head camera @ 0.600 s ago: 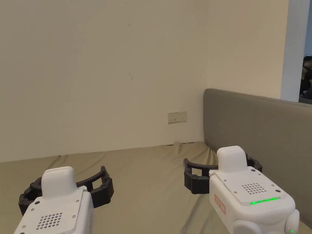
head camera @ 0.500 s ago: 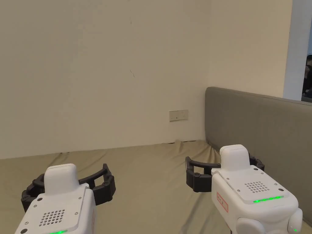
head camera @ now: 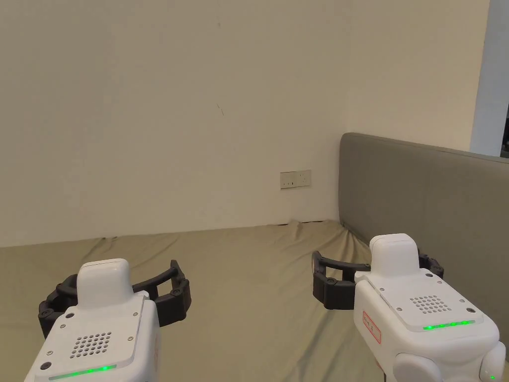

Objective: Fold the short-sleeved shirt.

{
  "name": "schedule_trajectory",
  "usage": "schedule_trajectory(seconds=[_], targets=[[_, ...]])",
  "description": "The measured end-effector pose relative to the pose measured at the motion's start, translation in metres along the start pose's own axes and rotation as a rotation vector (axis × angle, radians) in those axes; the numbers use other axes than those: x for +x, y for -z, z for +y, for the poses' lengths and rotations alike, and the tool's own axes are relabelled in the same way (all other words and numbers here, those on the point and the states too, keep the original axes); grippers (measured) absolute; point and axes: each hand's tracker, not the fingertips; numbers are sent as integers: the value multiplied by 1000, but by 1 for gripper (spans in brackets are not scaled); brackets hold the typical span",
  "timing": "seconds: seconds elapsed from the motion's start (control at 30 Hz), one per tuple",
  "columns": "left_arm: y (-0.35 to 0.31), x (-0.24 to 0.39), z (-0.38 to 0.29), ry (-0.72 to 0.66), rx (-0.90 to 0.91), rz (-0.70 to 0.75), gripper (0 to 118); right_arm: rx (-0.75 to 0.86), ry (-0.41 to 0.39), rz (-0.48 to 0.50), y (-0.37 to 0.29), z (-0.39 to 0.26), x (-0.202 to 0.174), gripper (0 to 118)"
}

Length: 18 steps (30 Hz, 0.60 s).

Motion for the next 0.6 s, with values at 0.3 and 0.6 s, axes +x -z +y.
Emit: schedule_trajectory(seconds=[0.3, 0.6], targets=[[0, 5, -5, 24, -11, -11, 118, 14, -15, 5, 1, 0, -3, 118], [0, 1, -7, 14, -26, -6, 118, 9, -20, 6, 1, -3, -6, 118]])
